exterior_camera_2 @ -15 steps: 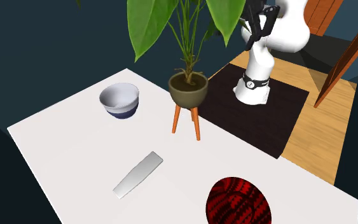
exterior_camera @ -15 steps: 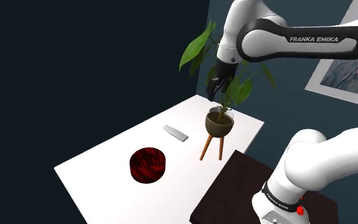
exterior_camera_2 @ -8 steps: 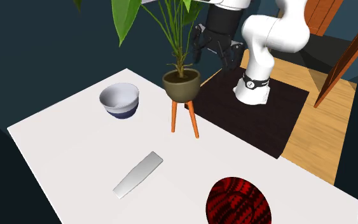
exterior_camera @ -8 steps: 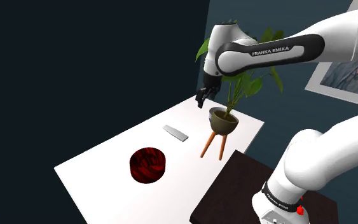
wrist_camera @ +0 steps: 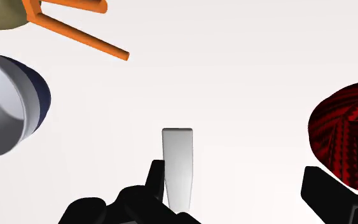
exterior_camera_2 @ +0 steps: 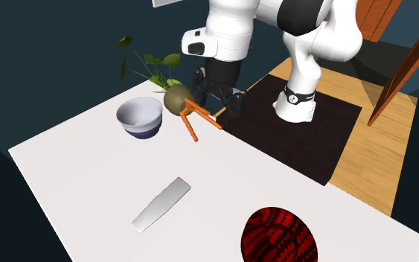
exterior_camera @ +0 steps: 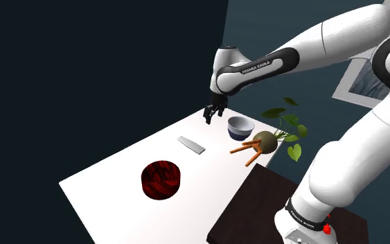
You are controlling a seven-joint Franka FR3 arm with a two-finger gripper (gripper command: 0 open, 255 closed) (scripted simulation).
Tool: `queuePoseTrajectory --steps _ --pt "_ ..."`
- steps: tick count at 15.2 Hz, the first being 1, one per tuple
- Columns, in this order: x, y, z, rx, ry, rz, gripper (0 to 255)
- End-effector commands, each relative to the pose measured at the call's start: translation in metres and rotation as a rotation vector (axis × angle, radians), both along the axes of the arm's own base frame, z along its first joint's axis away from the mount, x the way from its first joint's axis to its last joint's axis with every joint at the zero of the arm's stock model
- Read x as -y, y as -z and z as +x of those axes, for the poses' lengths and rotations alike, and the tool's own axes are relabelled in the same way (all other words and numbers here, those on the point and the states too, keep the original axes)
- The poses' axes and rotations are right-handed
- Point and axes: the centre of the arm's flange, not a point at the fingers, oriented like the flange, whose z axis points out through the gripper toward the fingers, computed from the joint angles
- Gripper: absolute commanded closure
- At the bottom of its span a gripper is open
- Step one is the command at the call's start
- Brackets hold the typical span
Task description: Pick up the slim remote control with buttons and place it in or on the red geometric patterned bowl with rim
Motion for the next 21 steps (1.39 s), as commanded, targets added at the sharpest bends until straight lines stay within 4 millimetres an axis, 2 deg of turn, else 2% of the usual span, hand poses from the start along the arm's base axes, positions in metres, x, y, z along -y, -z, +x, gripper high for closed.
queuePoseTrajectory --steps 1,21 --pt "0.003 0.020 0.016 -0.006 -0.005 0.005 0" --pt "0.071 0.229 0.175 -0.070 -0.052 0.058 0"
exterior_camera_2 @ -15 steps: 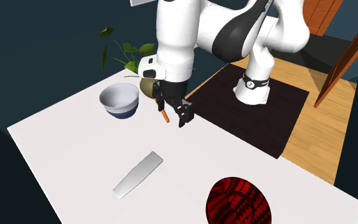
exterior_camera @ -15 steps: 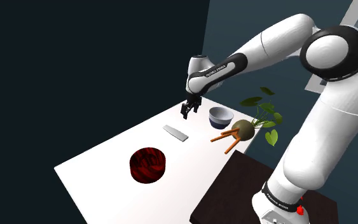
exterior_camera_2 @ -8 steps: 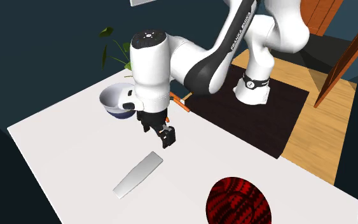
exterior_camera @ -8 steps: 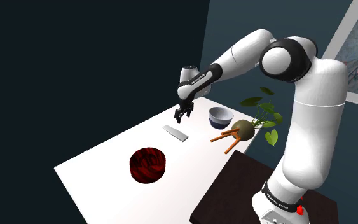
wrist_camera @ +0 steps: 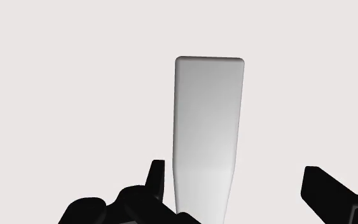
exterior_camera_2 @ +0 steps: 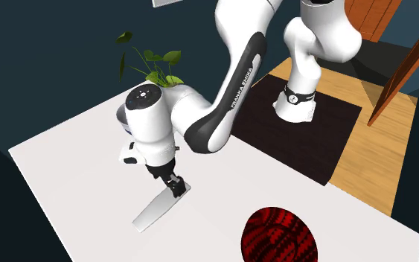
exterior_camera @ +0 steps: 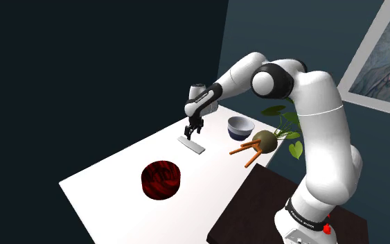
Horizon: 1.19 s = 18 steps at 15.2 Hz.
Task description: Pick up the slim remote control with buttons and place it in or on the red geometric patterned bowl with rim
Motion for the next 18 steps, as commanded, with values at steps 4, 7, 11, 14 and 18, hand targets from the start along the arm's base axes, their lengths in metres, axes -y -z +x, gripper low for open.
queuePoseTrajectory --steps 4,7,11,14,18 --pt "0.012 0.049 0.035 -0.014 -0.011 0.013 0" --pt "0.012 0.065 0.035 -0.014 -0.011 0.013 0" --pt "0.013 0.086 0.035 -0.014 -0.011 0.013 0" --pt "0.013 0.089 0.035 -0.014 -0.011 0.013 0" --pt "0.013 0.089 0.035 -0.014 -0.011 0.013 0"
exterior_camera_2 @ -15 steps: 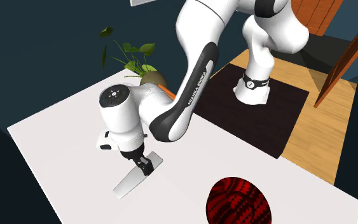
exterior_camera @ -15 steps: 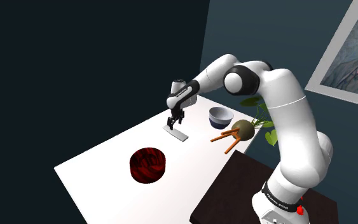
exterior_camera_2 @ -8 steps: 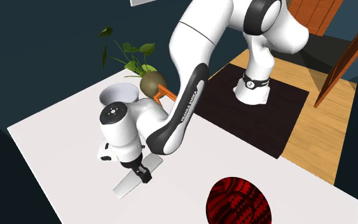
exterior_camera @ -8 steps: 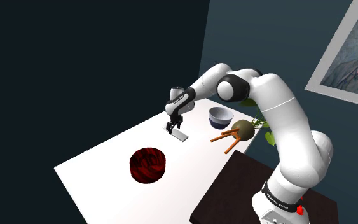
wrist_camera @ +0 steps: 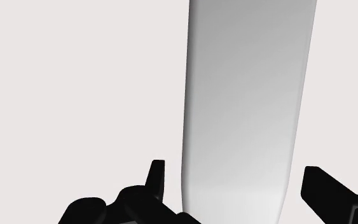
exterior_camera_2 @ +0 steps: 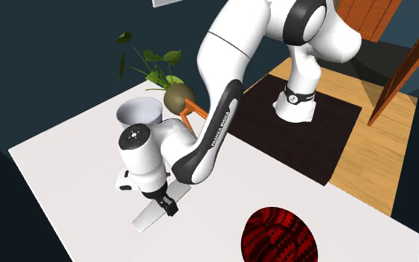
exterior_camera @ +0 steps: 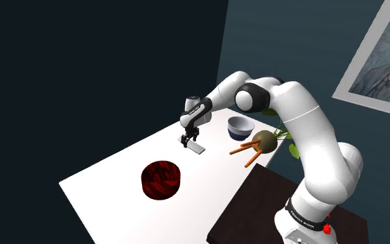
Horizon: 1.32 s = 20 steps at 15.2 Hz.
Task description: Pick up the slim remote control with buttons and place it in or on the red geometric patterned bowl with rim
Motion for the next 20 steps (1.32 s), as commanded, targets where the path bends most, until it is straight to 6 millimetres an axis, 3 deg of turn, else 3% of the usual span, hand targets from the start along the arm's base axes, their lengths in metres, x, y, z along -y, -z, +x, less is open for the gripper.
queuePoseTrajectory --steps 1,2,11,20 --pt "0.000 0.000 0.000 0.000 0.000 0.000 0" --pt "0.000 0.000 0.000 0.000 0.000 0.000 255" --pt "0.000 0.000 0.000 0.000 0.000 0.000 255" --pt "0.000 -0.047 0.000 0.000 0.000 0.000 255"
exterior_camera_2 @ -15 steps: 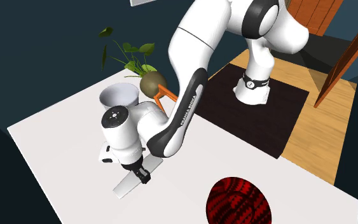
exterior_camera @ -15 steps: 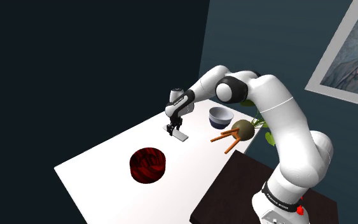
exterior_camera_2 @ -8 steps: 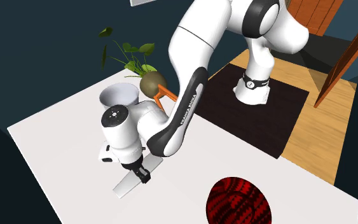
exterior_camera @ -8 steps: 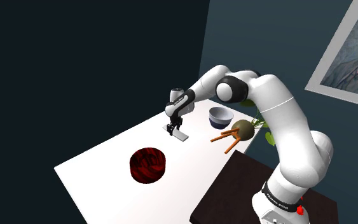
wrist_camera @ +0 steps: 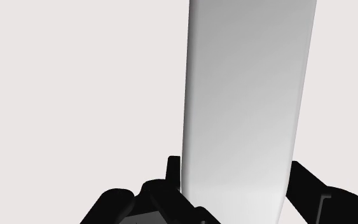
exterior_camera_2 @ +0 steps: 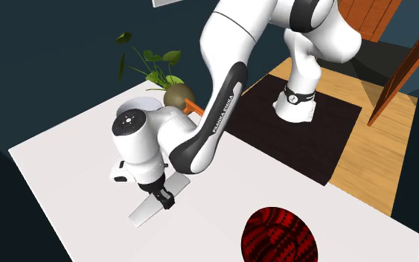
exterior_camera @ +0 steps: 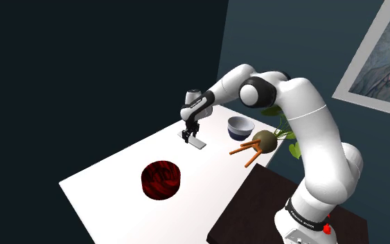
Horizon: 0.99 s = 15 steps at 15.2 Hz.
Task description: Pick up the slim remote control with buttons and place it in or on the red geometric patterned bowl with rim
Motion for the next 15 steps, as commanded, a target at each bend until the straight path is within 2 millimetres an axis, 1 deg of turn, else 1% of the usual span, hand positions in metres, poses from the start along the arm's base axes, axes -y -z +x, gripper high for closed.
queuePoseTrajectory --steps 1,15 --pt "0.000 -0.011 0.000 0.000 0.000 0.000 255" --pt "0.000 -0.085 0.000 0.000 0.000 0.000 255"
